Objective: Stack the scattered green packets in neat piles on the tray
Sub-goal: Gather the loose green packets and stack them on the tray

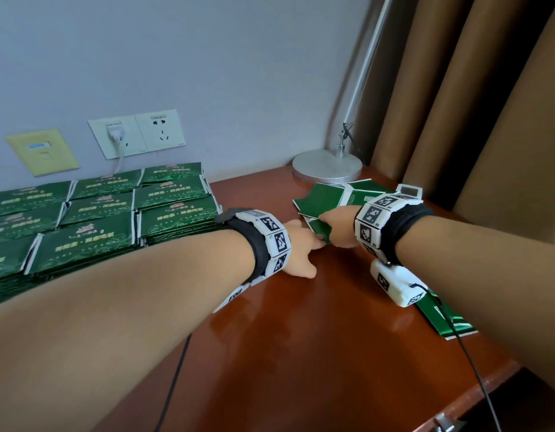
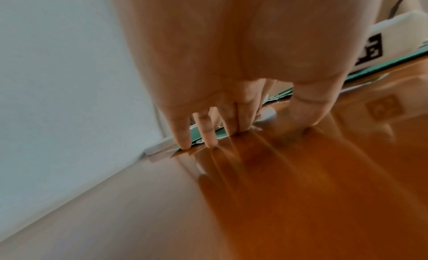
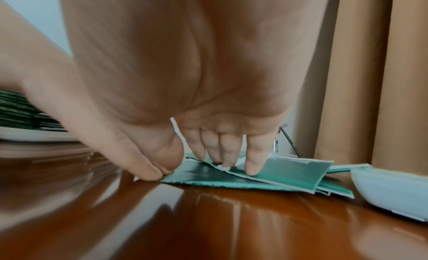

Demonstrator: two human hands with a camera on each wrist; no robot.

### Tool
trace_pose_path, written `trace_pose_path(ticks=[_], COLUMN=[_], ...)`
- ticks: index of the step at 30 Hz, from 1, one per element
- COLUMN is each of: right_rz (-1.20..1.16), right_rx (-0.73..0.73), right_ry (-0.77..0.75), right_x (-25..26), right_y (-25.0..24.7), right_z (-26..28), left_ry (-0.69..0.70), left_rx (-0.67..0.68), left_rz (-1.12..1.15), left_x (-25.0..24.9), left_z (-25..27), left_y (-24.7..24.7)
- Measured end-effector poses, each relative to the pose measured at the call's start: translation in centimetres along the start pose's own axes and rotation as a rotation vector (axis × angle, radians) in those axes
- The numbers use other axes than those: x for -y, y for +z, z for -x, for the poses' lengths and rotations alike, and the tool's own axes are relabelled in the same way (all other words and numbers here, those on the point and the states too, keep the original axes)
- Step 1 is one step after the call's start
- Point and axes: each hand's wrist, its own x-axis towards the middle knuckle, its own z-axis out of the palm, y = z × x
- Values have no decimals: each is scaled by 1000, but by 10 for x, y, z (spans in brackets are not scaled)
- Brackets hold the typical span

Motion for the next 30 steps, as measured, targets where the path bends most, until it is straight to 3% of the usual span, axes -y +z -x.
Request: trace_pose_path(ticks=[9, 20, 30], right_rz=[34, 5, -89], right_rx=[4, -15, -25], right_ry=[-11, -91, -395], right_x=[16, 57, 121], right_y=[0, 0, -23], right_z=[13, 45, 100], left_ry=[-19, -40, -103], left_rx=[47, 85, 96], left_rz=[45, 112, 134], left_x=[6, 2, -3], left_z=[32, 131, 241], left_y=[11, 42, 62])
